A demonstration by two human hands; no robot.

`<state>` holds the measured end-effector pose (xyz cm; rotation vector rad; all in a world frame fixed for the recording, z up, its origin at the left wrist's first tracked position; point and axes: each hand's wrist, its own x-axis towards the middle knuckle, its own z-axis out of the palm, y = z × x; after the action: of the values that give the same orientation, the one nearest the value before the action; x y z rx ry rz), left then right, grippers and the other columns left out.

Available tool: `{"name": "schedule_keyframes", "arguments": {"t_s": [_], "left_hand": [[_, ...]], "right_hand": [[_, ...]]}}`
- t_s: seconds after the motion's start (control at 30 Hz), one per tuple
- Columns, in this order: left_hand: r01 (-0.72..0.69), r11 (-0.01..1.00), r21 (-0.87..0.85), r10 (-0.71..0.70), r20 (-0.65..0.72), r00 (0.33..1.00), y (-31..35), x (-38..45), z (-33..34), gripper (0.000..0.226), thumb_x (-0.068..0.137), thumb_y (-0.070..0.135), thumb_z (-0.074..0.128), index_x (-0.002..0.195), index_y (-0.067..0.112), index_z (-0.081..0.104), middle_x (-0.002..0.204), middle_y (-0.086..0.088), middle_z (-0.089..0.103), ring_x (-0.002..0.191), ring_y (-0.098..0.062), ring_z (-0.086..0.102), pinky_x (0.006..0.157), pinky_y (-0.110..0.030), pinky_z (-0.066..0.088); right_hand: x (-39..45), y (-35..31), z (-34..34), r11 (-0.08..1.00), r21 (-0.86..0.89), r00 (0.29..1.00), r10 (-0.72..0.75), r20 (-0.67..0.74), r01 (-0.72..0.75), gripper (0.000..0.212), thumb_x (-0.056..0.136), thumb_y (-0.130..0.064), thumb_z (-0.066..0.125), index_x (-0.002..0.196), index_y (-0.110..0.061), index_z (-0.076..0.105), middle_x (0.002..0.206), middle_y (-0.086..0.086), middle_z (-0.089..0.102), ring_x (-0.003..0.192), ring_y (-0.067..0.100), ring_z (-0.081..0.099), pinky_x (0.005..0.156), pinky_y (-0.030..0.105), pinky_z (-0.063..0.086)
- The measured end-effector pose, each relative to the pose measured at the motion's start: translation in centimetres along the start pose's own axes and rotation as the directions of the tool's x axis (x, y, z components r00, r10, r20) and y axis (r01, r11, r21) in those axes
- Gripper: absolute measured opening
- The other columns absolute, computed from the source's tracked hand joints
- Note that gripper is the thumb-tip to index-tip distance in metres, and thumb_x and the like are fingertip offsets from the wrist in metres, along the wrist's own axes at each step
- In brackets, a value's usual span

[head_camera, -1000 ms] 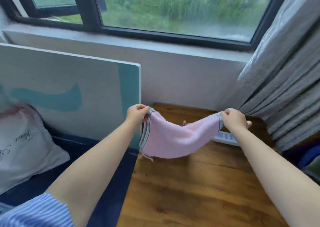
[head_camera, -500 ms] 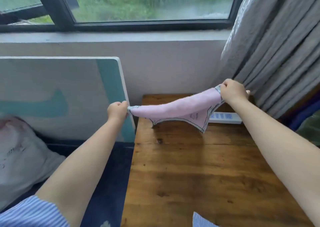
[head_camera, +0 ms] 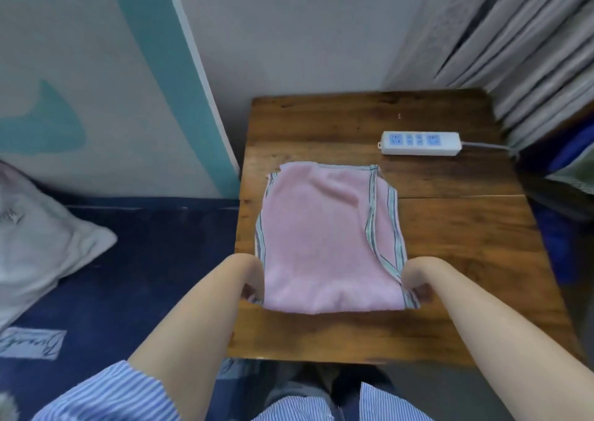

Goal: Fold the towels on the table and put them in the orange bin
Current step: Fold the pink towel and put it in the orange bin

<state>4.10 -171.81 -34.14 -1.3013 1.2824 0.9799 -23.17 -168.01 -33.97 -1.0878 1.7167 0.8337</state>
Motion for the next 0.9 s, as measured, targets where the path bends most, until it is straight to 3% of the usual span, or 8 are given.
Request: {"name": "schedule_keyframes", "arguments": {"t_s": [0.1, 0.17, 0.23, 0.33, 0.5, 0.57, 0.7, 0.9], "left_hand": [[-0.015, 1.0, 0.006, 0.015, 0.033, 0.999, 0.3, 0.6, 0.6, 0.017, 0.091, 0.018, 0.052, 0.078, 0.007, 0.055, 0.071, -0.004, 0.05, 0.065, -0.019, 0.05, 0.069, -0.027, 0.04], [-0.055, 0.998, 0.008, 0.056, -0.107, 0.993, 0.3, 0.9, 0.4, 0.026, 0.094, 0.023, 0.048, 0.109, 0.004, 0.057, 0.094, -0.011, 0.057, 0.085, -0.025, 0.058, 0.077, -0.031, 0.045], [-0.066, 0.998, -0.006, 0.062, -0.277, 0.959, 0.0, 1.5, -0.5, 0.038, 0.096, 0.025, 0.041, 0.125, 0.001, 0.047, 0.11, -0.015, 0.055, 0.101, -0.026, 0.056, 0.083, -0.03, 0.045], [-0.114, 0.991, -0.07, 0.075, -0.417, 0.906, -0.2, 2.8, -2.7, 0.036, 0.095, 0.024, 0.038, 0.119, 0.001, 0.052, 0.102, -0.011, 0.054, 0.091, -0.023, 0.052, 0.073, -0.027, 0.04], [-0.195, 0.974, -0.115, 0.101, -0.551, 0.829, 1.1, 2.9, -6.6, 0.034, 0.094, 0.027, 0.039, 0.113, 0.004, 0.055, 0.116, -0.014, 0.058, 0.103, -0.028, 0.056, 0.082, -0.033, 0.048], [-0.201, 0.973, -0.113, 0.1, -0.579, 0.809, 1.9, 3.0, -8.3, 0.032, 0.094, 0.025, 0.038, 0.112, 0.005, 0.055, 0.115, -0.012, 0.058, 0.102, -0.027, 0.056, 0.08, -0.032, 0.048], [-0.178, 0.979, -0.103, 0.08, -0.605, 0.792, 3.0, 3.5, -11.5, 0.031, 0.095, 0.023, 0.036, 0.113, 0.007, 0.055, 0.115, -0.011, 0.058, 0.102, -0.026, 0.056, 0.077, -0.03, 0.046], [-0.192, 0.945, -0.264, -0.054, -0.705, 0.707, 3.9, 5.9, -14.7, 0.031, 0.093, 0.013, 0.035, 0.119, 0.007, 0.05, 0.122, -0.013, 0.053, 0.11, -0.027, 0.051, 0.084, -0.034, 0.046]], "right_hand": [[0.2, -0.1, 0.2, 0.997, -0.022, 0.992, 0.073, 0.103, -0.071, 0.04, 0.098, -0.015, 0.033, 0.131, 0.006, 0.037, 0.134, 0.02, 0.048, 0.112, 0.031, 0.057, 0.089, 0.031, 0.048], [0.9, -0.1, -0.4, 1.0, -0.004, 1.0, 0.014, 0.014, -0.014, 0.03, 0.097, -0.018, 0.033, 0.107, 0.004, 0.052, 0.123, 0.019, 0.055, 0.078, 0.025, 0.059, 0.063, 0.025, 0.048], [1.5, -0.3, -1.4, 1.0, 0.023, 0.993, 0.009, -0.117, -0.006, 0.027, 0.095, -0.019, 0.034, 0.079, -0.005, 0.051, 0.091, 0.009, 0.057, 0.066, 0.02, 0.05, 0.05, 0.021, 0.036], [2.2, -1.2, -3.2, 0.991, 0.122, 0.952, -0.009, -0.306, 0.049, 0.022, 0.093, -0.018, 0.037, 0.078, -0.008, 0.049, 0.077, 0.003, 0.048, 0.066, 0.017, 0.046, 0.051, 0.023, 0.035], [3.1, -3.6, -6.8, 0.983, 0.094, 0.881, -0.096, -0.463, 0.156, 0.031, 0.089, -0.012, 0.039, 0.058, -0.015, 0.037, 0.063, 0.001, 0.037, 0.055, 0.017, 0.038, 0.046, 0.024, 0.027], [3.6, -4.4, -8.3, 0.979, 0.064, 0.858, -0.139, -0.494, 0.196, 0.026, 0.088, -0.011, 0.039, 0.063, -0.013, 0.043, 0.069, 0.003, 0.044, 0.069, 0.022, 0.046, 0.052, 0.025, 0.034], [5.8, -6.4, -11.3, 0.966, 0.028, 0.818, -0.203, -0.538, 0.258, 0.022, 0.09, -0.012, 0.041, 0.104, -0.009, 0.057, 0.108, 0.011, 0.058, 0.099, 0.026, 0.056, 0.077, 0.033, 0.048], [10.1, -8.3, -13.5, 0.973, -0.129, 0.749, -0.23, -0.622, 0.191, 0.038, 0.091, -0.018, 0.045, 0.128, -0.014, 0.041, 0.13, 0.011, 0.047, 0.12, 0.029, 0.042, 0.096, 0.039, 0.039]]}}
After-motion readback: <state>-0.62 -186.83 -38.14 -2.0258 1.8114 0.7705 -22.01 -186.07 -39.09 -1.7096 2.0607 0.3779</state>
